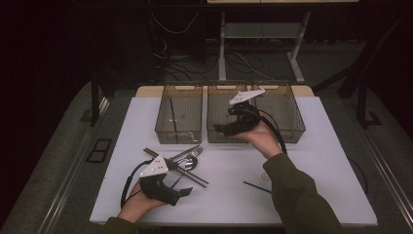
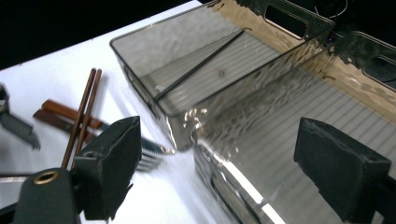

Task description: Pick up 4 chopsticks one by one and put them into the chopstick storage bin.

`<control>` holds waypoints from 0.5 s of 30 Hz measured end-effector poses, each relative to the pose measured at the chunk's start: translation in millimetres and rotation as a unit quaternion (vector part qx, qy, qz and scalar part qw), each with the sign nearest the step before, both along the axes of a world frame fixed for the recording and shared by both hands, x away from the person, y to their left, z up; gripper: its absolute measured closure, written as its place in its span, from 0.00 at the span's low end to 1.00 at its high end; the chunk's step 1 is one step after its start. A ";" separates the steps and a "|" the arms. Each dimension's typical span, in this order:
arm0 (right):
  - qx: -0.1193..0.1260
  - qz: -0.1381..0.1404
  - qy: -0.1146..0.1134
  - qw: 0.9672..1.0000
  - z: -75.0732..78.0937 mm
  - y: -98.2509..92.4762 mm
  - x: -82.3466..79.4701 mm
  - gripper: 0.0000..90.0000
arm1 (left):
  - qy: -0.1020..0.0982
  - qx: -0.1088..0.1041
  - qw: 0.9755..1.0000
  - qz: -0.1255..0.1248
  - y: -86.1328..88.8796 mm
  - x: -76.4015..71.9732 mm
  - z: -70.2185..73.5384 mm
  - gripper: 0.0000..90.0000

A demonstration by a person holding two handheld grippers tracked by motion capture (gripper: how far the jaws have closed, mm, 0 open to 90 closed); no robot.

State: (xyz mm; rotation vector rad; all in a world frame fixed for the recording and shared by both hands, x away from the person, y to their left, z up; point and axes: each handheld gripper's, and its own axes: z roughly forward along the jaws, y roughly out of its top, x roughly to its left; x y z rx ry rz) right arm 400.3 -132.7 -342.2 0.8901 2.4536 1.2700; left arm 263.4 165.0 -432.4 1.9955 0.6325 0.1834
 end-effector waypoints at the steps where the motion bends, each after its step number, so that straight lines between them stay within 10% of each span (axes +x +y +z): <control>1: 0.000 0.004 0.001 1.000 0.2 -3.8 -2.3 0.15 | -0.001 0.000 1.000 0.000 0.1 0.2 -0.2 0.01; 15: 0.015 0.027 -0.007 1.000 -16.3 -66.8 -40.3 0.15 | -0.002 0.004 1.000 0.001 2.0 1.7 -0.6 0.01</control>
